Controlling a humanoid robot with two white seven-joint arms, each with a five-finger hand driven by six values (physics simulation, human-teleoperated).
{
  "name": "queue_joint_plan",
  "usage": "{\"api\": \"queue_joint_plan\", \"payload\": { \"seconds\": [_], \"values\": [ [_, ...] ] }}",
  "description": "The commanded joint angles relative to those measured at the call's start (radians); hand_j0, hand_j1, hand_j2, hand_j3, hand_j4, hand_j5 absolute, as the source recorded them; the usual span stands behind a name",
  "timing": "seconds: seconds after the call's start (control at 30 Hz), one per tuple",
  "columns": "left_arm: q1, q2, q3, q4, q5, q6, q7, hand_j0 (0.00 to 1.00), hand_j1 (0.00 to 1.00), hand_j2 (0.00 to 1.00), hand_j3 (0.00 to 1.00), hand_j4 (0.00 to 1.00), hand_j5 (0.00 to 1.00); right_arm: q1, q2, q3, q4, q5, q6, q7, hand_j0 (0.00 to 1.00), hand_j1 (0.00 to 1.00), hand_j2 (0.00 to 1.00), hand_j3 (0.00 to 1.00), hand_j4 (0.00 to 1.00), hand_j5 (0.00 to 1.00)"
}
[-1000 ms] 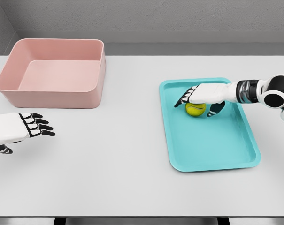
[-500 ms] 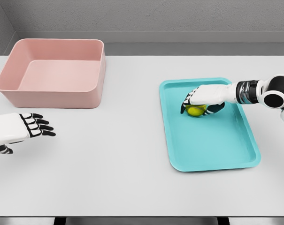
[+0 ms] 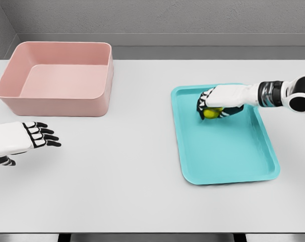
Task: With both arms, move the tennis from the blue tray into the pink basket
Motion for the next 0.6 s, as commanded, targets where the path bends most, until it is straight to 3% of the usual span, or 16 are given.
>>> {"api": "queue_joint_plan", "payload": {
  "seconds": [0.0,0.03,0.1,0.27,0.43,0.57],
  "values": [
    [0.000,0.001,0.000,0.000,0.005,0.001,0.000,1.00,1.00,1.00,1.00,1.00,1.00,0.000,-0.027,-0.029,-0.038,-0.009,0.003,0.000,0.38,0.38,0.38,0.38,0.38,0.38],
    [0.000,-0.001,0.000,0.000,0.005,0.001,0.002,1.00,1.00,1.00,1.00,1.00,1.00,0.000,-0.033,-0.038,-0.045,-0.009,0.003,0.000,0.38,0.38,0.38,0.38,0.38,0.38],
    [0.000,-0.002,0.000,0.000,0.002,0.001,0.000,1.00,1.00,1.00,1.00,1.00,1.00,0.008,-0.080,-0.056,-0.133,-0.012,0.003,0.000,0.38,0.38,0.38,0.38,0.38,0.38],
    [0.000,-0.002,0.000,0.000,0.001,0.001,0.000,1.00,1.00,1.00,1.00,1.00,1.00,0.011,-0.082,-0.059,-0.283,-0.011,0.003,0.000,0.38,0.38,0.38,0.38,0.38,0.38],
    [0.000,-0.002,0.000,0.000,0.001,0.001,0.000,1.00,1.00,1.00,1.00,1.00,1.00,0.012,-0.039,-0.048,-0.341,-0.005,0.003,0.000,0.38,0.38,0.38,0.38,0.38,0.38],
    [0.000,-0.002,0.000,0.002,0.001,0.001,0.000,1.00,1.00,1.00,1.00,1.00,1.00,0.008,0.041,-0.036,-0.349,0.005,0.003,0.000,0.35,0.35,0.35,0.35,0.35,0.35]
  ]
}}
